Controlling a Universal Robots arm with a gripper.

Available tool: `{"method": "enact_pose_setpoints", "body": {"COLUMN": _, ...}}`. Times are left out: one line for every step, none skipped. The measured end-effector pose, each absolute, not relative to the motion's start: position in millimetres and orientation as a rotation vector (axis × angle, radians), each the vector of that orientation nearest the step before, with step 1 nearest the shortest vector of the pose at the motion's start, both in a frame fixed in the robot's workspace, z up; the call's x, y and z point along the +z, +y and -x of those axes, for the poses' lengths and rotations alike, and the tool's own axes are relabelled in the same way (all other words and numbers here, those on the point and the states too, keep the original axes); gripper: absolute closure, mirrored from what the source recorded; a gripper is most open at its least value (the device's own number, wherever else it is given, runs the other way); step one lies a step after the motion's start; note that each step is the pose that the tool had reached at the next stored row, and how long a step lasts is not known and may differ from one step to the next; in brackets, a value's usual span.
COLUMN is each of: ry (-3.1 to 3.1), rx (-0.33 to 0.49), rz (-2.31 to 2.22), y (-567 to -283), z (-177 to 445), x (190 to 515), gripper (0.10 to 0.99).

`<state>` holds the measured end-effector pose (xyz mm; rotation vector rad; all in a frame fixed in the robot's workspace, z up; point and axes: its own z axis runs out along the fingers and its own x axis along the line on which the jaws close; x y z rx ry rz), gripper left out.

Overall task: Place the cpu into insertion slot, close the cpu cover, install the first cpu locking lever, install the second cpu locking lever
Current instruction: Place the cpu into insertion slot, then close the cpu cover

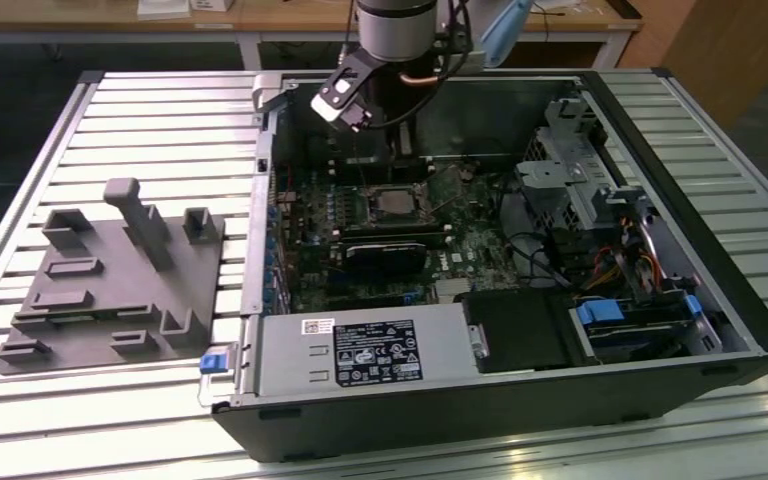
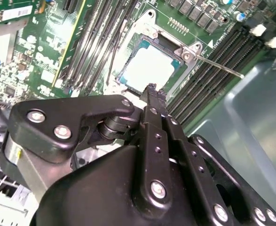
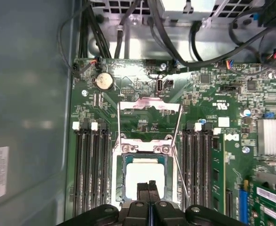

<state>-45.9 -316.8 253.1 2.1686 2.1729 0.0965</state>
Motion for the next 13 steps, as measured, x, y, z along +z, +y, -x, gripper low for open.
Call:
{"method": "enact_pose_setpoints", "body": {"ry": 2.173, "rx": 0.097, "rz": -2.168, "y": -316.7, "z": 45.9, "x": 255.5, "gripper": 0.980}}
{"method": "enact_pose_setpoints", "body": {"ry": 2.173, "rx": 0.097, "rz": -2.168, "y": -316.7, "z": 45.9, "x": 257.6, "gripper": 0.980}}
{"method": "enact_pose_setpoints", "body": {"ry": 2.172, "rx": 0.098, "rz": -2.168, "y": -316.7, "z": 45.9, "x": 259.4, "gripper": 0.980}}
{"method": "enact_pose_setpoints", "body": {"ry": 2.172, "rx": 0.098, "rz": -2.168, "y": -316.7, "z": 45.9, "x": 260.6, "gripper": 0.980}}
{"method": "enact_pose_setpoints", "body": {"ry": 2.172, "rx": 0.098, "rz": -2.168, "y": -316.7, "z": 45.9, "x": 261.0, "gripper": 0.980}}
{"method": "enact_pose_setpoints", "body": {"ry": 2.172, "rx": 0.098, "rz": -2.168, "y": -316.7, "z": 45.9, "x": 261.0, "gripper": 0.980}}
{"method": "enact_pose_setpoints", "body": {"ry": 2.172, "rx": 0.098, "rz": -2.168, "y": -316.7, "z": 45.9, "x": 261.1, "gripper": 0.980}}
{"method": "enact_pose_setpoints", "body": {"ry": 2.172, "rx": 0.098, "rz": -2.168, "y": -316.7, "z": 45.9, "x": 261.1, "gripper": 0.980}}
{"method": "enact_pose_setpoints", "body": {"ry": 2.172, "rx": 0.098, "rz": -2.168, "y": -316.7, "z": 45.9, "x": 261.1, "gripper": 0.980}}
{"method": "enact_pose_setpoints", "body": {"ry": 2.172, "rx": 0.098, "rz": -2.168, "y": -316.7, "z": 45.9, "x": 261.1, "gripper": 0.980}}
{"method": "enact_pose_setpoints", "body": {"ry": 2.172, "rx": 0.098, "rz": -2.168, "y": -316.7, "z": 45.9, "x": 261.1, "gripper": 0.980}}
{"method": "enact_pose_setpoints", "body": {"ry": 2.172, "rx": 0.098, "rz": -2.168, "y": -316.7, "z": 45.9, "x": 261.1, "gripper": 0.980}}
{"method": "enact_pose_setpoints", "body": {"ry": 2.172, "rx": 0.098, "rz": -2.168, "y": -316.7, "z": 45.9, "x": 261.1, "gripper": 0.980}}
